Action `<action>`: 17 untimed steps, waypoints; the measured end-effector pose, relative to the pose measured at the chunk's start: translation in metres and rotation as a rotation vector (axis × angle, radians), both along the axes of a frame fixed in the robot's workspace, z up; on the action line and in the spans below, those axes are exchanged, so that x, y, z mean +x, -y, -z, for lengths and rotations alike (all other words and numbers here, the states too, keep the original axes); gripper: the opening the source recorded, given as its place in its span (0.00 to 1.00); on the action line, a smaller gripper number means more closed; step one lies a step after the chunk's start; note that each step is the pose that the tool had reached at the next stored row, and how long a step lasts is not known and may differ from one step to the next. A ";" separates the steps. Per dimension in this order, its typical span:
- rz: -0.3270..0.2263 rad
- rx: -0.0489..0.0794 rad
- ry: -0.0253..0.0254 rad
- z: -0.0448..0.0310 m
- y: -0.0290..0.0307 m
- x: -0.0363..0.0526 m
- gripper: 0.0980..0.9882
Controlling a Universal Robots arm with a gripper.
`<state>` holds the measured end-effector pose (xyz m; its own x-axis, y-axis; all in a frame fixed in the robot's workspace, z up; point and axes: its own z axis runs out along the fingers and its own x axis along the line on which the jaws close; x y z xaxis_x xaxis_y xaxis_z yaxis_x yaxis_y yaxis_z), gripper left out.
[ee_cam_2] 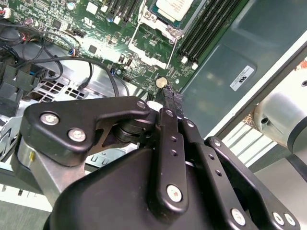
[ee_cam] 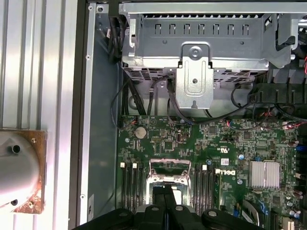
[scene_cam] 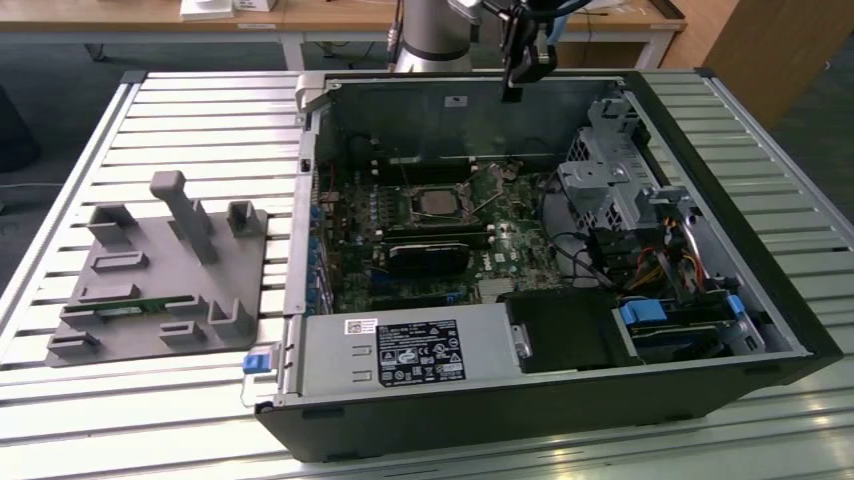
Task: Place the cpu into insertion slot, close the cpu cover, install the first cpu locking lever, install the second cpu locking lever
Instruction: 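Close the cpu cover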
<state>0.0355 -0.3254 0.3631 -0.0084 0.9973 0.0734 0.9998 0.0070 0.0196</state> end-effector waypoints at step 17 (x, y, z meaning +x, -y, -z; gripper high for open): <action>-0.013 0.000 0.0000 0.0213 0.0045 0.0034 0.01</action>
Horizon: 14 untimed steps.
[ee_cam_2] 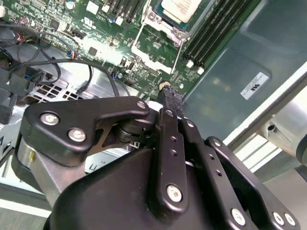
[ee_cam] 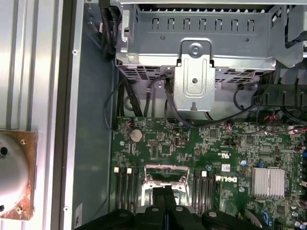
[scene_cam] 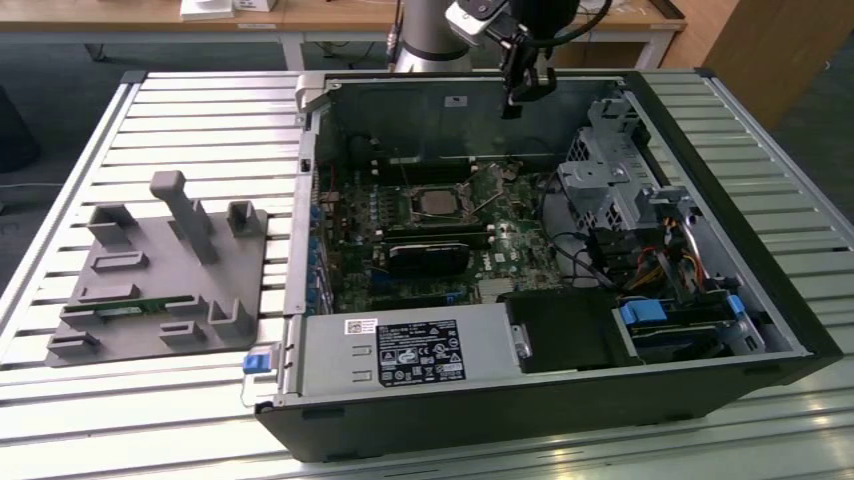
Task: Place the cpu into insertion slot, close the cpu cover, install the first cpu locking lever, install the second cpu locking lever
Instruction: 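Close the cpu cover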
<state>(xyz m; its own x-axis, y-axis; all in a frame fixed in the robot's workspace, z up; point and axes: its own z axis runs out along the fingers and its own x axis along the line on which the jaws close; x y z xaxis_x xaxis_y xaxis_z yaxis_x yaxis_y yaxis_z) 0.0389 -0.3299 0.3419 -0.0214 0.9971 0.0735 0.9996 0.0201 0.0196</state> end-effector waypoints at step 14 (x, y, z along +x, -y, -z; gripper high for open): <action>0.000 0.000 0.0001 0.0151 0.0026 0.0046 0.01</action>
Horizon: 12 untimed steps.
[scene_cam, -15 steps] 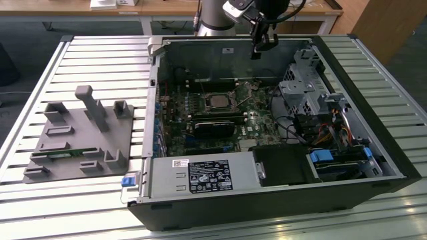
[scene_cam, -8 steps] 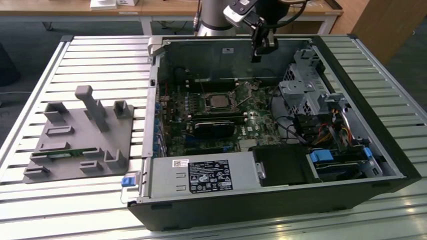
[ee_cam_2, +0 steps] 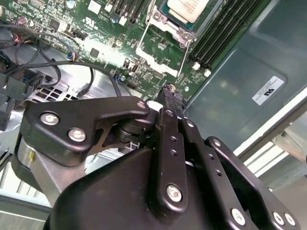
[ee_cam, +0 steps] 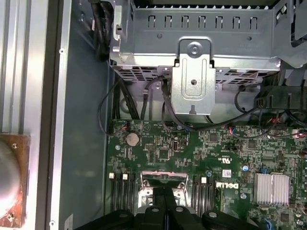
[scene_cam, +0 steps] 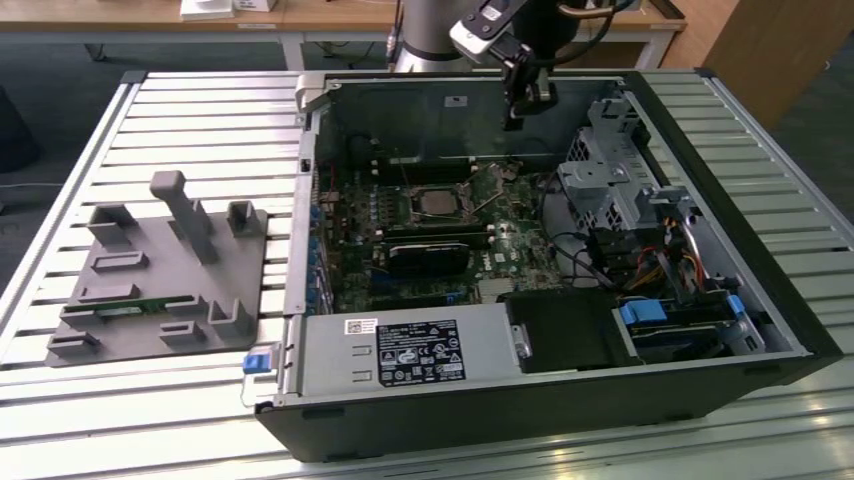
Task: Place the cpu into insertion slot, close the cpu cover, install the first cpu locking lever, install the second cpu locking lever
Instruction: 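Close the cpu cover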
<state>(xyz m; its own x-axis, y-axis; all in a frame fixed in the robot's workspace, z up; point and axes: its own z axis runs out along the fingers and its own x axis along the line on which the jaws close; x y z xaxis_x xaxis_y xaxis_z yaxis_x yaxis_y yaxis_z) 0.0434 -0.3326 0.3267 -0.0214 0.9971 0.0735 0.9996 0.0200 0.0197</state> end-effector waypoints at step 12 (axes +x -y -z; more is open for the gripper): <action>0.000 0.000 0.0000 0.0149 0.0006 0.0030 0.01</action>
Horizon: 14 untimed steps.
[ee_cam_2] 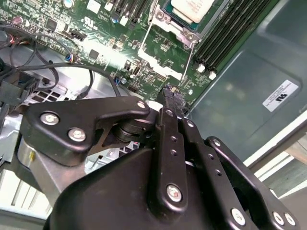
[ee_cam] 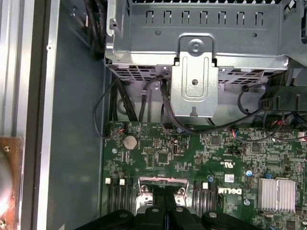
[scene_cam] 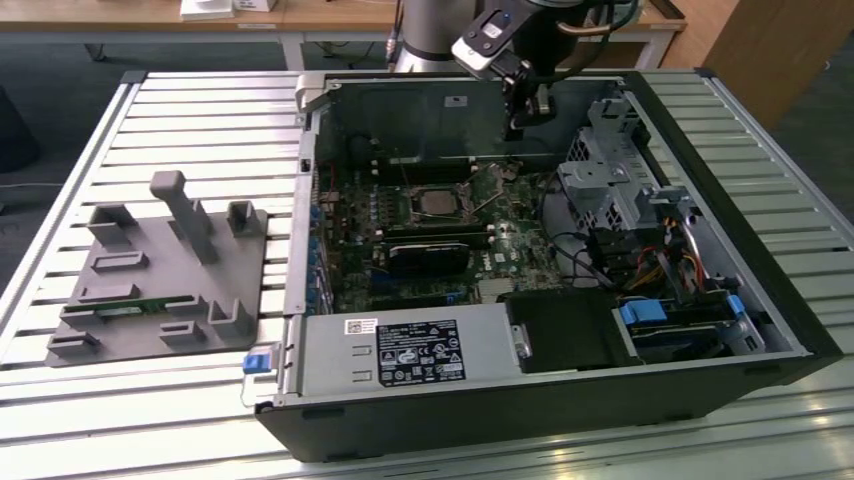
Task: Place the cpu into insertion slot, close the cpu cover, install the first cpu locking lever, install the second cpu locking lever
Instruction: 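Close the cpu cover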
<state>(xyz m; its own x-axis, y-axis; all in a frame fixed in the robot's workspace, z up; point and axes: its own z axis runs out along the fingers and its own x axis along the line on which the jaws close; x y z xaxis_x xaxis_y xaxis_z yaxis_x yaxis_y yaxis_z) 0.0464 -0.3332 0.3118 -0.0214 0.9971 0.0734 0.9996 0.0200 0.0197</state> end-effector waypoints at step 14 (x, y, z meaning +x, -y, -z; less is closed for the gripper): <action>-0.001 -0.001 0.0001 0.0096 -0.0005 0.0037 0.01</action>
